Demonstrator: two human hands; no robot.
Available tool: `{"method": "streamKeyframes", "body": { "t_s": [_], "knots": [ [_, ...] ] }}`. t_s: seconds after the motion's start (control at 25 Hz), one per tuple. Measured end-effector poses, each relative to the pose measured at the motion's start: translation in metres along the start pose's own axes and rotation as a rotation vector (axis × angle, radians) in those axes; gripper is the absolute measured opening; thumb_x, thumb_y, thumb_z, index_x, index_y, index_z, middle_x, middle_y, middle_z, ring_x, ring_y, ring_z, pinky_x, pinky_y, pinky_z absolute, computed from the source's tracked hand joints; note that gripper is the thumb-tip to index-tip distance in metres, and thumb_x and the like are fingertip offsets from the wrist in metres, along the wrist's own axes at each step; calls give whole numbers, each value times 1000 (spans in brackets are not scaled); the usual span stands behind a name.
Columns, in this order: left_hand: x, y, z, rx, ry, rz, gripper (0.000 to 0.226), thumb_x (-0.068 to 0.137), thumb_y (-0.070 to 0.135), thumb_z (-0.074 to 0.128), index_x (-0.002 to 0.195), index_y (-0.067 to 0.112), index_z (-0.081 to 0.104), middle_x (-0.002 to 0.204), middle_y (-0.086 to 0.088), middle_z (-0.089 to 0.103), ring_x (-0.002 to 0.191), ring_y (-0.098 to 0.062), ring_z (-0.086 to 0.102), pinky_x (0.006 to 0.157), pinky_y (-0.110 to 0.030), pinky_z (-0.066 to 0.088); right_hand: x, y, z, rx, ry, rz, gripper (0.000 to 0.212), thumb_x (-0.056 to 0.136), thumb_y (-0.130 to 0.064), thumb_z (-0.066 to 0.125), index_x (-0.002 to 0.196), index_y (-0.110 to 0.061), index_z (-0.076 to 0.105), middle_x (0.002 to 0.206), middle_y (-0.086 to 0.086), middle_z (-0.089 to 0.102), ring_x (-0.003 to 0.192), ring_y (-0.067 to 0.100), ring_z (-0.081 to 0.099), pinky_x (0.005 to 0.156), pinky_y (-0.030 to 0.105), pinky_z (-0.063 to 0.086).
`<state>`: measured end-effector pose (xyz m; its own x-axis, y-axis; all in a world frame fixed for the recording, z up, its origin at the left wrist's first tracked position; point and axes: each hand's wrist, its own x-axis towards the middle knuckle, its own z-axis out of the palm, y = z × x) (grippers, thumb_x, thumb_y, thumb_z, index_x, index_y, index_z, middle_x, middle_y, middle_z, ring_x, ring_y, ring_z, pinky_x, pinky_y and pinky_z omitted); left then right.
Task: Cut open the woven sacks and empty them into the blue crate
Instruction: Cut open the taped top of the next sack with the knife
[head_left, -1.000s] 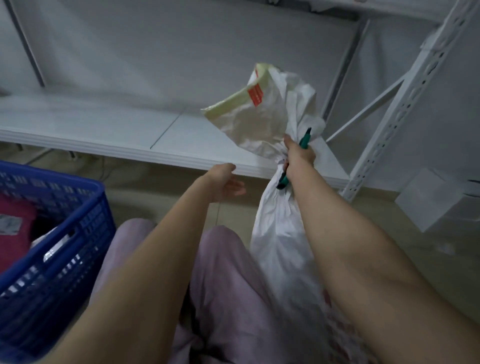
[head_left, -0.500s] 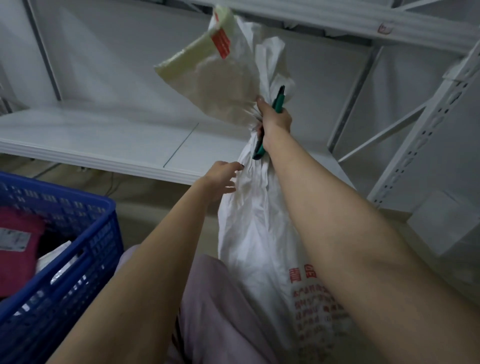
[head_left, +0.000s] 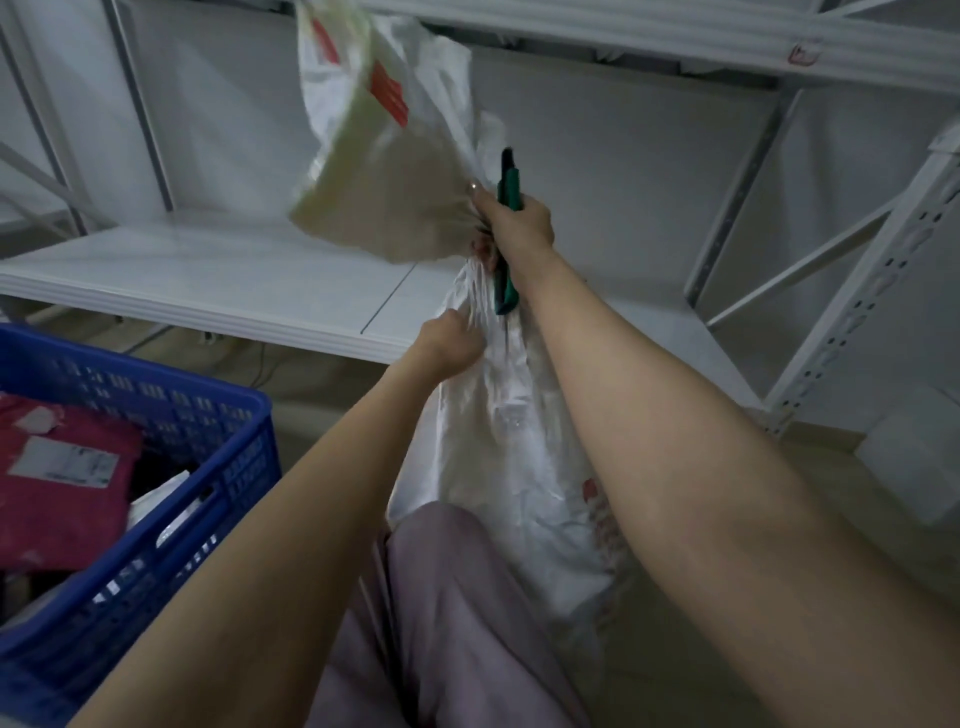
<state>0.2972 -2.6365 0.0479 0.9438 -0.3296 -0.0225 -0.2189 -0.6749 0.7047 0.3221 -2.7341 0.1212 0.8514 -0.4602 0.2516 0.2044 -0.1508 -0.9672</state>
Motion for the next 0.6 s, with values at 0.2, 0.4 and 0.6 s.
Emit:
{"method": "streamKeyframes", "body": {
  "t_s": [0.2,0.4,0.6],
  "knots": [
    [-32,-1,8,765,496,902,26,85,2,36,96,1,60,92,-17,64,87,-34,63,74,-38,46,-17,29,-3,-292,-136,118,33,78,-40,75,90,-13,61,79,1,64,67,15,62,69,26,51],
    [-11,-56,12,634,573,632,53,78,11,51,127,-10,46,133,-28,47,131,-42,38,111,-47,27,-32,45,-12,-163,-341,278,26,79,-26,77,84,-11,56,76,6,64,49,13,60,42,19,43],
    [14,-86,38,519,382,512,68,83,19,66,133,-14,36,143,-32,33,136,-43,28,113,-46,21,-27,85,-24,-196,-335,398,19,88,-13,67,84,-10,49,83,10,59,37,15,60,31,15,36]
  ]
}}
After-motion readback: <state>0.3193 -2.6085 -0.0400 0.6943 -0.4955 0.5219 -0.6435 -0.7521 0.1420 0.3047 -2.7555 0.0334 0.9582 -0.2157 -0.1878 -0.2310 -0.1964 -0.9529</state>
